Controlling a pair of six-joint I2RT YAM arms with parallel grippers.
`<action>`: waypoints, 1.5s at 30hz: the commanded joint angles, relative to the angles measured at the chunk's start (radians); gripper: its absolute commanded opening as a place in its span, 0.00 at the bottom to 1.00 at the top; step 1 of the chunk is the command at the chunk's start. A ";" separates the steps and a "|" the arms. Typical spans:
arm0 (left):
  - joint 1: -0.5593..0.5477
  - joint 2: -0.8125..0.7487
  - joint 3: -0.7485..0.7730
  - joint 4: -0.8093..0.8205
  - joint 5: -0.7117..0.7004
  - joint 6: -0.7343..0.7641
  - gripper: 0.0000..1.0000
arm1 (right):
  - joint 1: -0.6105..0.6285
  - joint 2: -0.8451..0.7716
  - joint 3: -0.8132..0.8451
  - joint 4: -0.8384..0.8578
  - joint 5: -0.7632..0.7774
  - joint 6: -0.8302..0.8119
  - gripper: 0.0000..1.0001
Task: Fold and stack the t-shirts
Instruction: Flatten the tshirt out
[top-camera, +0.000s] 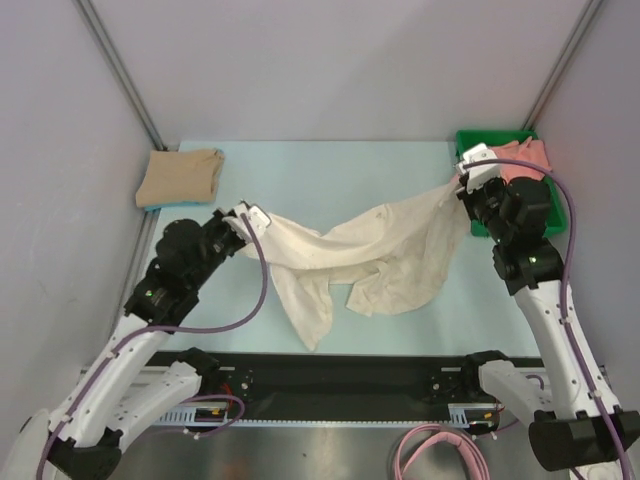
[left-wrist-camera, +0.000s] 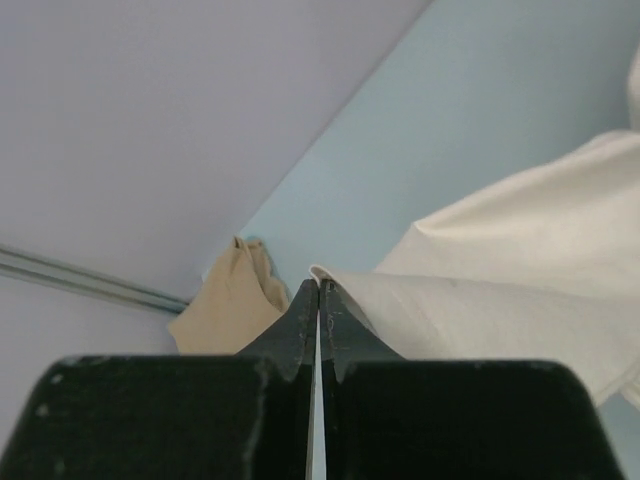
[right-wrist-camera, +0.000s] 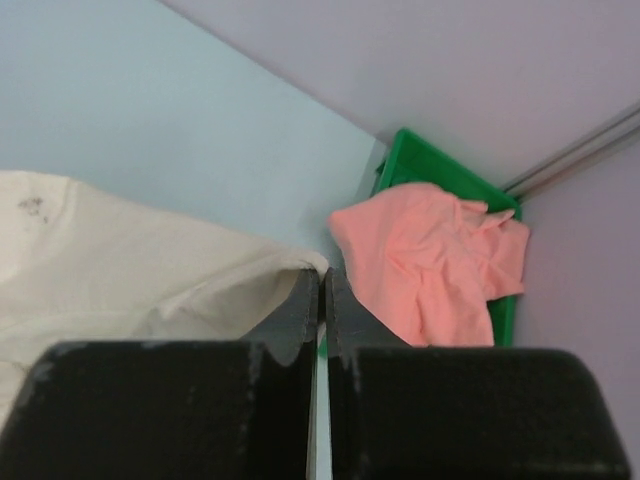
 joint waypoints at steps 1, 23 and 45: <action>0.026 0.023 -0.139 0.022 -0.058 0.078 0.00 | -0.068 0.081 -0.058 0.092 -0.052 0.016 0.00; 0.318 0.269 -0.246 0.106 0.128 -0.317 0.81 | -0.177 0.305 -0.161 0.213 -0.216 0.042 0.00; 0.419 0.504 -0.291 0.048 0.126 -0.285 0.57 | -0.173 0.327 -0.167 0.201 -0.229 0.028 0.00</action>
